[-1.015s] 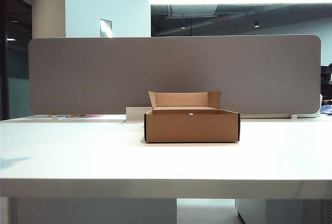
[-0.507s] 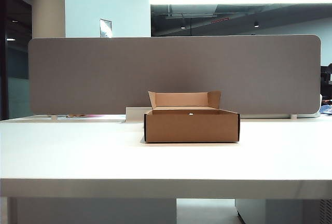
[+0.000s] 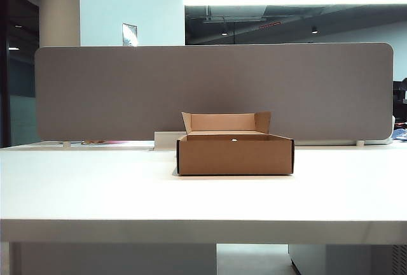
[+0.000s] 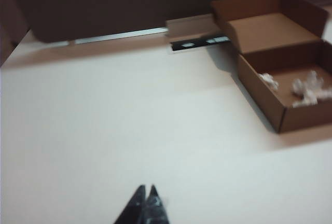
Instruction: Pick up all the paper balls on the table and put them in the paper box.
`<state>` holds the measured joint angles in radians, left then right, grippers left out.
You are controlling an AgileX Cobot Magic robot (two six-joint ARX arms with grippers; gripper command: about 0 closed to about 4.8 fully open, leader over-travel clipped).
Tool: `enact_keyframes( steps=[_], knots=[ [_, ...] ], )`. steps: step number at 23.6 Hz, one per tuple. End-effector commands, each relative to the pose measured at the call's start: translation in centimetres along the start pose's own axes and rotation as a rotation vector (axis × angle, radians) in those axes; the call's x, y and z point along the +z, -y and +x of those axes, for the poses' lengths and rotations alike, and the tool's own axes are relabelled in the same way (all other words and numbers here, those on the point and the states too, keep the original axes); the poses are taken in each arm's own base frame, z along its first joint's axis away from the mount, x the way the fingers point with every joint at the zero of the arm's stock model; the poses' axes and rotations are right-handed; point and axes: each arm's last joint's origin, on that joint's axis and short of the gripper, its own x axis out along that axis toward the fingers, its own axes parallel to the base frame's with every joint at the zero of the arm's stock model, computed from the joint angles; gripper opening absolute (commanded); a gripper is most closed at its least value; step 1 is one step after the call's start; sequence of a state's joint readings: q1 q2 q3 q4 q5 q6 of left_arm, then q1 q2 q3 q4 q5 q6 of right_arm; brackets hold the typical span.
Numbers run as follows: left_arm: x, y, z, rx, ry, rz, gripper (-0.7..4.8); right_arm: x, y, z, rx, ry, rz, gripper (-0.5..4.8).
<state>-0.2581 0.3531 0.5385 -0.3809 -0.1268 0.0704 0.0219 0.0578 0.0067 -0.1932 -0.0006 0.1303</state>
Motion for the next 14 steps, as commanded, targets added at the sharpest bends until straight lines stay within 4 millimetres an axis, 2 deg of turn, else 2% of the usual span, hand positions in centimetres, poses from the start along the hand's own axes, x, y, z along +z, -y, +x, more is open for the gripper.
enact_keyframes(
  steps=[1,8,14],
  knots=[
    [-1.6,-0.3,0.2,-0.014,0.112,-0.185,-0.06,-0.1,0.0,0.1,-0.001,0.003,-0.004,-0.05],
    [-6.9,-1.1,1.0,0.060,0.194,-0.223,-0.06,-0.1,0.0,0.1,-0.001,0.002,-0.004,-0.05],
    [-8.7,-1.1,1.5,0.069,0.185,-0.234,-0.06,-0.1,0.0,0.1,-0.001,0.002,-0.004,-0.05]
  ],
)
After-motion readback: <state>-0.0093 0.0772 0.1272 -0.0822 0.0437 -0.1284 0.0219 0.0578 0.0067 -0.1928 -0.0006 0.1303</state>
